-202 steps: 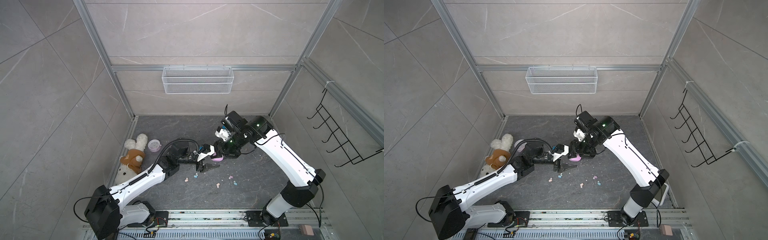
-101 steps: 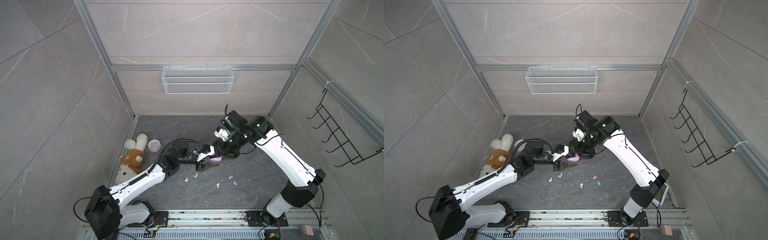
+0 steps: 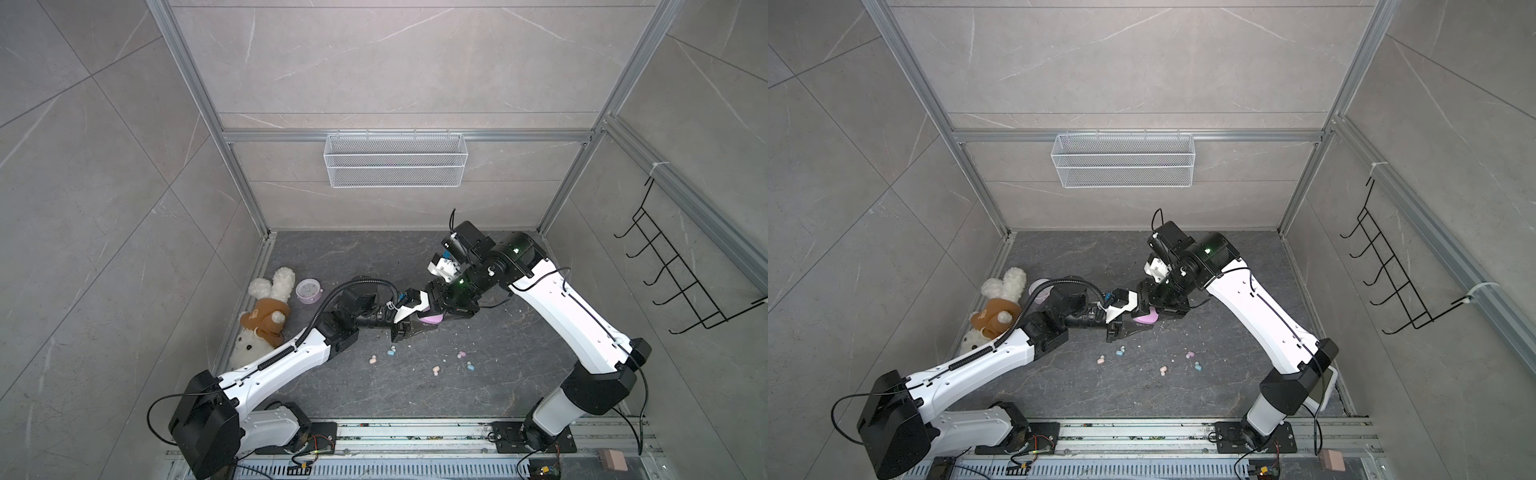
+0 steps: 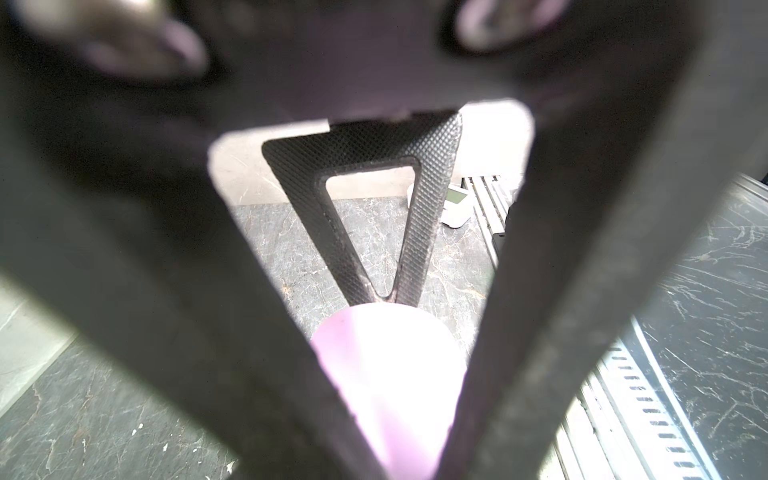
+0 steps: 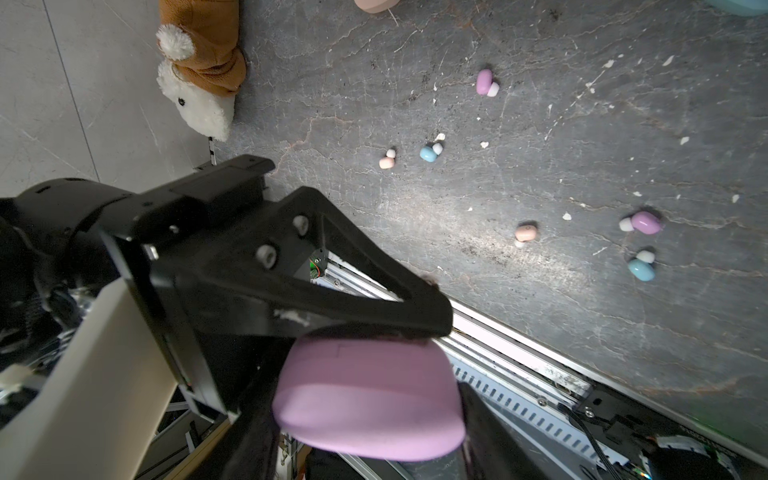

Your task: Insert the wireless bluetooth earbuds into the charging case

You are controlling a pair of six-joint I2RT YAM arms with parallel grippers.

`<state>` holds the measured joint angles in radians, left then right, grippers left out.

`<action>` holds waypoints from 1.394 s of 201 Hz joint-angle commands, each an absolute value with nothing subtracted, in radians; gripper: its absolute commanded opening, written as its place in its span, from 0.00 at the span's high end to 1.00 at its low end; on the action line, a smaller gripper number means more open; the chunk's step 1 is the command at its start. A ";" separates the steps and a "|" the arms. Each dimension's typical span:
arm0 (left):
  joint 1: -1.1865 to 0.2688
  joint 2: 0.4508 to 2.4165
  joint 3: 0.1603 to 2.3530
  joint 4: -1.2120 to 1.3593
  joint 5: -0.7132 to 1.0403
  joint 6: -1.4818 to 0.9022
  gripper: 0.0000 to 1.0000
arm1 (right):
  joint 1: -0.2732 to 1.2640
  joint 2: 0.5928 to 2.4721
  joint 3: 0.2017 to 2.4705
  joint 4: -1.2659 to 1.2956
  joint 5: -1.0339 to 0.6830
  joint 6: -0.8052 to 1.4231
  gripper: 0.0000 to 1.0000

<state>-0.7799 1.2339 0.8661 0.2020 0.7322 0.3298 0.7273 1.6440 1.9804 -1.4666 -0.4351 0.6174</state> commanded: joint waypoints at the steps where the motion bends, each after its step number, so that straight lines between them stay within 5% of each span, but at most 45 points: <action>1: -0.784 1.218 0.897 0.196 0.756 0.357 0.63 | 0.733 1.638 1.975 -1.440 -0.443 0.629 0.51; 79: -0.783 1.210 0.892 0.211 0.751 0.330 0.69 | 0.732 1.637 1.963 -1.431 -0.445 0.641 0.51; 147: -0.784 1.198 0.862 0.281 0.760 0.308 0.57 | 0.733 1.633 1.958 -1.399 -0.484 0.677 0.51; 280: -0.784 1.201 0.876 0.223 0.813 0.344 0.53 | 0.731 1.631 1.966 -1.393 -0.501 0.685 0.52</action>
